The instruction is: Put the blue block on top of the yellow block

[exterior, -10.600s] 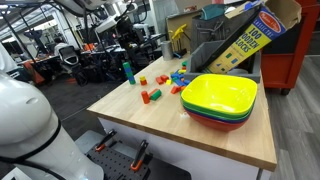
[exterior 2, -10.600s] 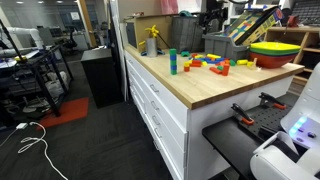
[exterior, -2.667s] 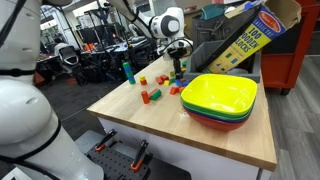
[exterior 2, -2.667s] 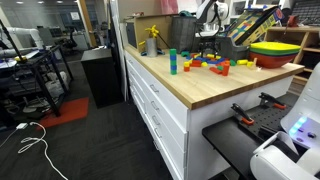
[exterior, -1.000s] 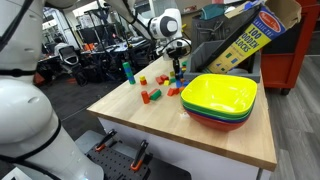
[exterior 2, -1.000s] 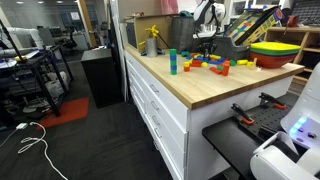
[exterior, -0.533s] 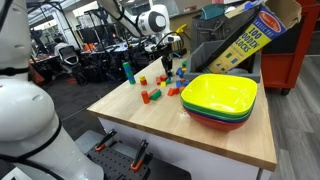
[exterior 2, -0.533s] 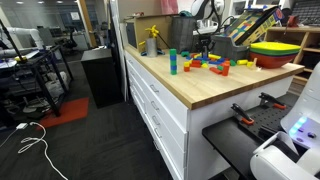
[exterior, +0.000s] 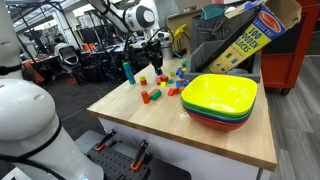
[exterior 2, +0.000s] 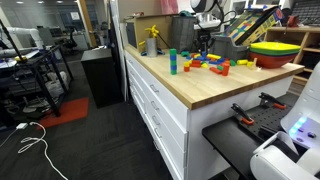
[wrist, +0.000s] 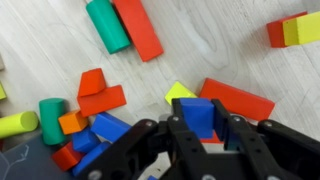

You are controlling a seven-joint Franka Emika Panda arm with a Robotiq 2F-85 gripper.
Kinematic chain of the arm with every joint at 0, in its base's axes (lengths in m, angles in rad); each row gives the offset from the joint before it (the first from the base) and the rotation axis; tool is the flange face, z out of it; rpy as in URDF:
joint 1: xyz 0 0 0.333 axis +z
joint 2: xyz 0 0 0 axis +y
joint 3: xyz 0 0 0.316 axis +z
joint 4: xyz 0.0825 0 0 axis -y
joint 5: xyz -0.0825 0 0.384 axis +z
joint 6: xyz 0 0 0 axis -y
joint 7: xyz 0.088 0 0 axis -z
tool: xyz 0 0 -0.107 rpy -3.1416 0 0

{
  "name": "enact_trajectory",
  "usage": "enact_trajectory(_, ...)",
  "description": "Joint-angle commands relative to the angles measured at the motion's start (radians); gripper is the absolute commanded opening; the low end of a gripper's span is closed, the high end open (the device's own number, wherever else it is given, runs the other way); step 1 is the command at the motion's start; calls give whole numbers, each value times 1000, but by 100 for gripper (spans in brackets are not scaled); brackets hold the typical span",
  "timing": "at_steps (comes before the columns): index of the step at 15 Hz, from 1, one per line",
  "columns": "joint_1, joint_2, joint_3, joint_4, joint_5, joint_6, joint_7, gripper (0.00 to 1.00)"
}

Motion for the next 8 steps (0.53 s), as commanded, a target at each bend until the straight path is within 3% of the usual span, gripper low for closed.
enact_trajectory(1,2,-78,21,-62,4,-18,-46,8)
enact_trajectory(8,10,-87,70,-41,29,-50,-106,8)
